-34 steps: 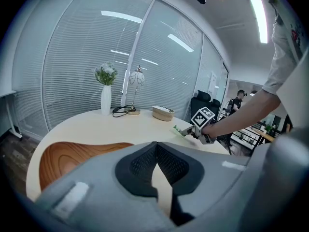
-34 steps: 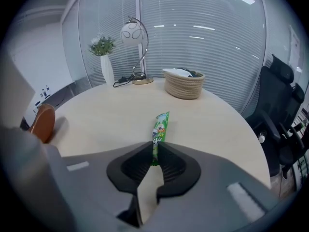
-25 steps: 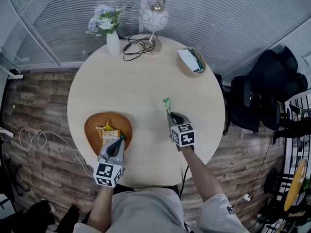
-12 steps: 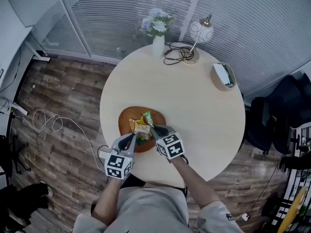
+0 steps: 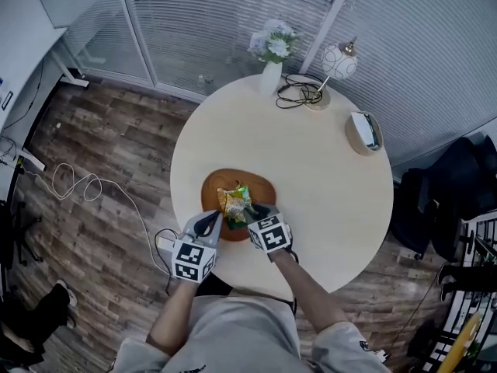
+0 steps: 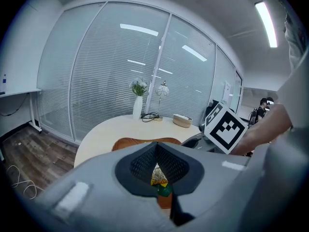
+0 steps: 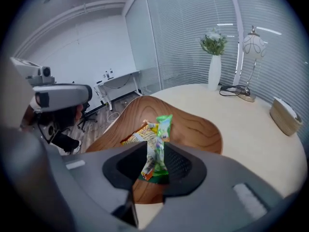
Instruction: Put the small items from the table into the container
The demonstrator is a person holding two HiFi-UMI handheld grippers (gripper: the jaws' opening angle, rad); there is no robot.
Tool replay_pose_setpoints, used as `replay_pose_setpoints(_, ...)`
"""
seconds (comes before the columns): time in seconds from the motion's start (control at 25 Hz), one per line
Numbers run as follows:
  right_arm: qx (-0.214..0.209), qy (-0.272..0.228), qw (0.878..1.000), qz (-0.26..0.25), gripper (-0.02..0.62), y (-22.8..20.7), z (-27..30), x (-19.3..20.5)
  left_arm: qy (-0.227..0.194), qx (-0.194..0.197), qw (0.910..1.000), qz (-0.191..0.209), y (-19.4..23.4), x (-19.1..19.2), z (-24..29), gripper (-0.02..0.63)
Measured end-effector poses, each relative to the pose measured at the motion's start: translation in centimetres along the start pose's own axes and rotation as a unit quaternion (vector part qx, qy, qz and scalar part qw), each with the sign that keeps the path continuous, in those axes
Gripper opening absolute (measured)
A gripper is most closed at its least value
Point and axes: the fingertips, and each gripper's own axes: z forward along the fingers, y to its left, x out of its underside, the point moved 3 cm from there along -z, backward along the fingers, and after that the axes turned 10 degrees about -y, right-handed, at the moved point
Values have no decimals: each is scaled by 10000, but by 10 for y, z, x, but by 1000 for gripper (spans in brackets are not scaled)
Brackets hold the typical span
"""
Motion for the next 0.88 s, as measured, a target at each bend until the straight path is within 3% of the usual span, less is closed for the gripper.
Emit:
replay_pose_setpoints(0.16,125,-465,9984,287,94,-3,-31,-16,-75,167,9998,2,-7,-6,6,-5)
replay_pose_setpoints(0.24,312,-828,9953,403,6,-8,-54,-24,-121,285,9995,14,-13,-10,13,-5)
replay_pose_setpoints(0.4,827,-1432,9821,906,3,-17,-93,-21,-138,583,9982,75,-31,-15,28,-5)
replay_pose_setpoints(0.6,1308,-1829,9625,1518,2,-14,-128,1,-94,1024,9944,261,-59,-17,46,-5)
replay_pose_setpoints(0.88,1715,-2153,9452,1754,2,-15,-155,9,9,1568,9864,496,-90,-16,57,-5)
